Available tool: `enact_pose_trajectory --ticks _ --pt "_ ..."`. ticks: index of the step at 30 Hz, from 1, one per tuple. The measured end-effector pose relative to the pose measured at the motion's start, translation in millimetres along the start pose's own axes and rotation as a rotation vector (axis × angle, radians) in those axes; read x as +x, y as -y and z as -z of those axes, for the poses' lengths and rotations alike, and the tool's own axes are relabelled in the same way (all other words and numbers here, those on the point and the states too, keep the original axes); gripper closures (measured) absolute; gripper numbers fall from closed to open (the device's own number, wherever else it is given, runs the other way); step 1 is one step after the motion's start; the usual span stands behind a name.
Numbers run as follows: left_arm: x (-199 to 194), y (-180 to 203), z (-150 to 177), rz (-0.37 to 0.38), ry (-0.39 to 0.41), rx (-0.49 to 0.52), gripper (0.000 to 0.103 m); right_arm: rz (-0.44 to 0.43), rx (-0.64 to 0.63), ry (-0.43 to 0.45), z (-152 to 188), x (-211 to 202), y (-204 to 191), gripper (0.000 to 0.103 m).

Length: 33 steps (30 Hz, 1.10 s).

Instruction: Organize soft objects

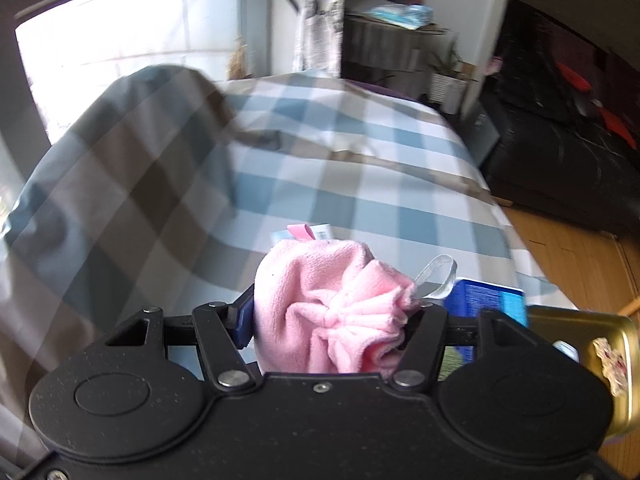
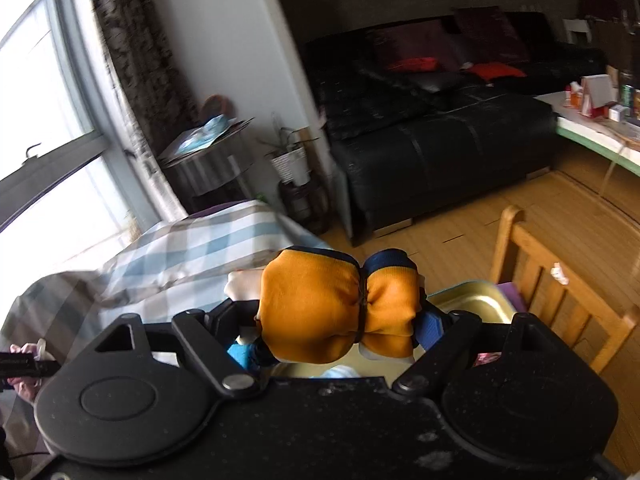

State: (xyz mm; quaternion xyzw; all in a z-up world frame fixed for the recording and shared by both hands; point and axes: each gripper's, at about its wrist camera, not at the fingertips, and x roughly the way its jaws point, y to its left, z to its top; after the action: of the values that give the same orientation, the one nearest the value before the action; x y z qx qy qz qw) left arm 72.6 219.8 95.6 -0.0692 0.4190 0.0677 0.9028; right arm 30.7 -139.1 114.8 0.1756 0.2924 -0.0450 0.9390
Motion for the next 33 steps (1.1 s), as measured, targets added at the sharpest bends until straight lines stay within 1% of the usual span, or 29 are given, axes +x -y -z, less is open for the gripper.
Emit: enact_pose_trajectory --ticks 5,9,14,19,26,33 --pt "-5 44 4 0.071 0.005 0.094 0.046 0.099 0.04 0.033 -3 -3 23 0.019" --pt "-9 80 12 0.129 -0.008 0.163 0.046 0.154 0.077 0.025 -2 1 38 0.019" --pt "-13 116 21 0.188 -0.023 0.226 0.046 0.177 0.132 -0.005 0 6 59 0.019" --pt "-13 147 31 0.228 -0.046 0.266 0.046 0.202 0.164 -0.021 2 15 69 0.019" --pt "-8 185 46 0.262 -0.083 0.318 0.045 0.238 0.185 -0.047 11 17 84 0.019" --pt "0 209 59 0.276 -0.126 0.349 0.045 0.255 0.203 -0.064 17 20 95 0.019"
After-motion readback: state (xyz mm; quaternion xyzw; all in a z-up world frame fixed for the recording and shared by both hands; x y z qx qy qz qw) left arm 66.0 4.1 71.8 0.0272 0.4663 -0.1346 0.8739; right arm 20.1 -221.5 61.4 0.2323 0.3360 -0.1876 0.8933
